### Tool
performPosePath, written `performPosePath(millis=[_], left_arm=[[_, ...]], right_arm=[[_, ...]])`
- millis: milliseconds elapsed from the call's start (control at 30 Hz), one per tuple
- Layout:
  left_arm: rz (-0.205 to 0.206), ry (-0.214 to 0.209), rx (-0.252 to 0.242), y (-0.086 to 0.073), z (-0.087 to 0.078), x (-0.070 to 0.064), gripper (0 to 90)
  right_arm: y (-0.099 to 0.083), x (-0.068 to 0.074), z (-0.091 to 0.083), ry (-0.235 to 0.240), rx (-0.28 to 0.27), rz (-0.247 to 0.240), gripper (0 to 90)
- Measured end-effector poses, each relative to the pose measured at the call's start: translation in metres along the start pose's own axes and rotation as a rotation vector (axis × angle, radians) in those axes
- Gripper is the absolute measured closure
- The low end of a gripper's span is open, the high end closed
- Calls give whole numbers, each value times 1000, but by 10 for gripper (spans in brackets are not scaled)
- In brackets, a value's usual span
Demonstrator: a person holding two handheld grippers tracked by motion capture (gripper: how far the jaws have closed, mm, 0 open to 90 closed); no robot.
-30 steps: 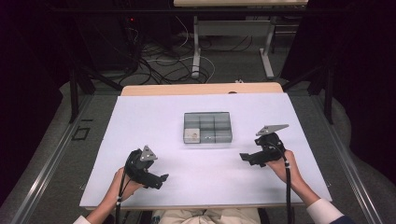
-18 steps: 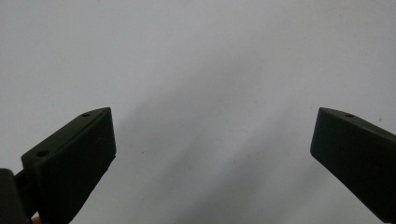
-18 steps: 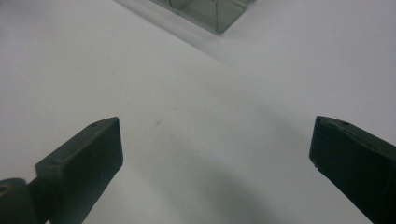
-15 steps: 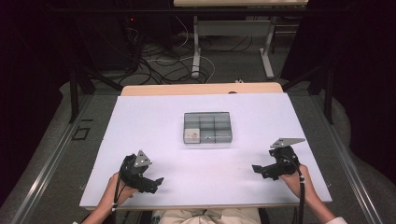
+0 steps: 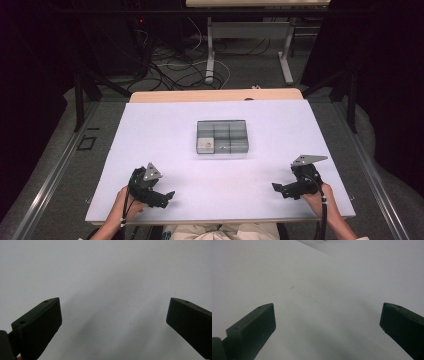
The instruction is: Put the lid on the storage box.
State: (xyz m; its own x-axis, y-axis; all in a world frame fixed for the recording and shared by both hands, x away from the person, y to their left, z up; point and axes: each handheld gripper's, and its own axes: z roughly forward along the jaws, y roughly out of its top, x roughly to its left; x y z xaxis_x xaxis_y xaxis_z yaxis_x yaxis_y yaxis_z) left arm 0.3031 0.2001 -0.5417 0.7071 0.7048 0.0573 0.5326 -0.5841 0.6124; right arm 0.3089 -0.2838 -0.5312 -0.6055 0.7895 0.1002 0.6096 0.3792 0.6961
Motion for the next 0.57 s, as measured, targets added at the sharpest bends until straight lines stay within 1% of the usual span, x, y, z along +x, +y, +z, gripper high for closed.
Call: performPosePath(millis=[33,67,100,167,200,300,367,400,433,467,567], left_arm=[[1,-2,-6,0,1,1,1],[-3,-5,0,-1,2,1,1],[2,-2,6,-1,2,1,1],[-2,0,-1,-1,3,2,1],[-3,-8,9,-1,2,2,1],[-2,-3,6,-2,3,3,1],[-5,-6,5,-1,3,4,1],[0,-7,-5,-1,3,4,1],[-11,-8,-5,-1,3,4,1],[-10,-9,-3,-1,3,4,1],[-8,-12,-5,-1,3,4,1]], right_arm=[[0,0,1,-6,1,-6,0],[0,0,1,-10,0,-9,0],[0,-1,1,-7,-3,-11,0],[-1,0,1,-8,2,-4,0],[-1,-1,2,-8,3,-6,0],[-1,-2,3,2,10,-6,0],[-1,-2,3,2,8,-8,0],[-1,-2,3,4,8,-7,0],[-1,-2,3,1,7,-10,0],[-1,-2,3,1,9,-6,0],[-1,-3,4,-1,3,-14,0]])
